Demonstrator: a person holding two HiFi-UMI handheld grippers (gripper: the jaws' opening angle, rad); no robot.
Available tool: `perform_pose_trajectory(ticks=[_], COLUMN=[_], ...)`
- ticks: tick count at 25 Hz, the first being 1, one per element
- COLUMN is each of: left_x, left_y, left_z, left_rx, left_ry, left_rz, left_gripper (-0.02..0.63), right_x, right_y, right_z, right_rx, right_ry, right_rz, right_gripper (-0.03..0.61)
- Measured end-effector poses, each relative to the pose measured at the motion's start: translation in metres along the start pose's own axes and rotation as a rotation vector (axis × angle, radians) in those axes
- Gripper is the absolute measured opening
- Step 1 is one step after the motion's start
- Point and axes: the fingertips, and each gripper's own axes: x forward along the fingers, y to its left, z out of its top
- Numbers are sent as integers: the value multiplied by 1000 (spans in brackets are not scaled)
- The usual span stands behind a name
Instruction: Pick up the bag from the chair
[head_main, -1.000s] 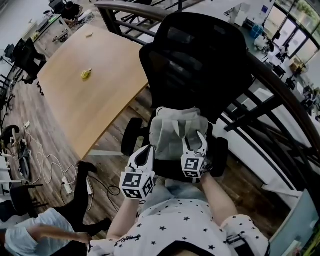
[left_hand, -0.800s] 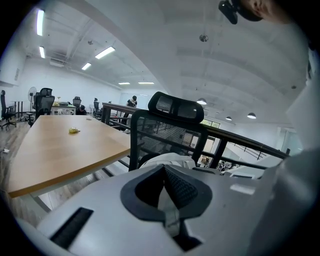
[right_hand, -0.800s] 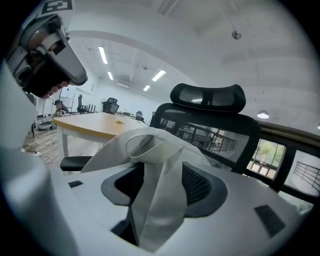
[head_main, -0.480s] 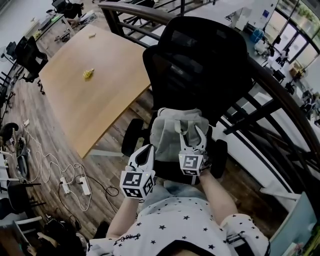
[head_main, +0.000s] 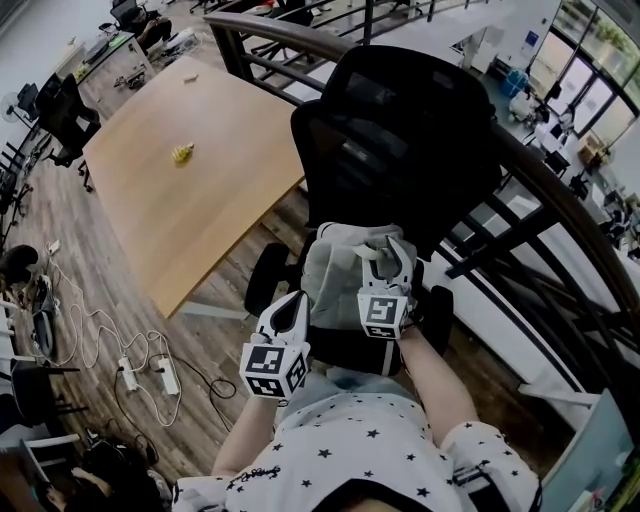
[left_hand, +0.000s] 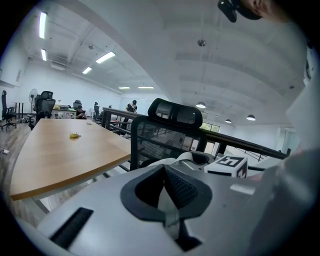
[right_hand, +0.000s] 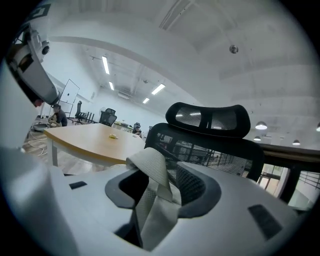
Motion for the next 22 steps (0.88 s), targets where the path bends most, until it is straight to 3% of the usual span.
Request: perform_pose_trajectory(ticks=[6, 11, 15, 22], left_x=[-6, -9, -9, -19], left_y=[4, 10, 9, 7], left_z=[1, 0, 0, 5], left_rx=[-2, -3, 0, 4], left_ry=[-2, -1, -8, -31], left_rz=[16, 27, 22, 4], left_gripper=[9, 9, 11, 9], right_x=[15, 21, 22, 1], right_y=[-5, -5, -6, -8], right_z=[-1, 17, 25, 54], right_rx=[14, 51, 119, 171], right_ry=[30, -27, -13, -21], right_rz=[-16, 5, 41, 20], right_gripper=[68, -5, -6, -7])
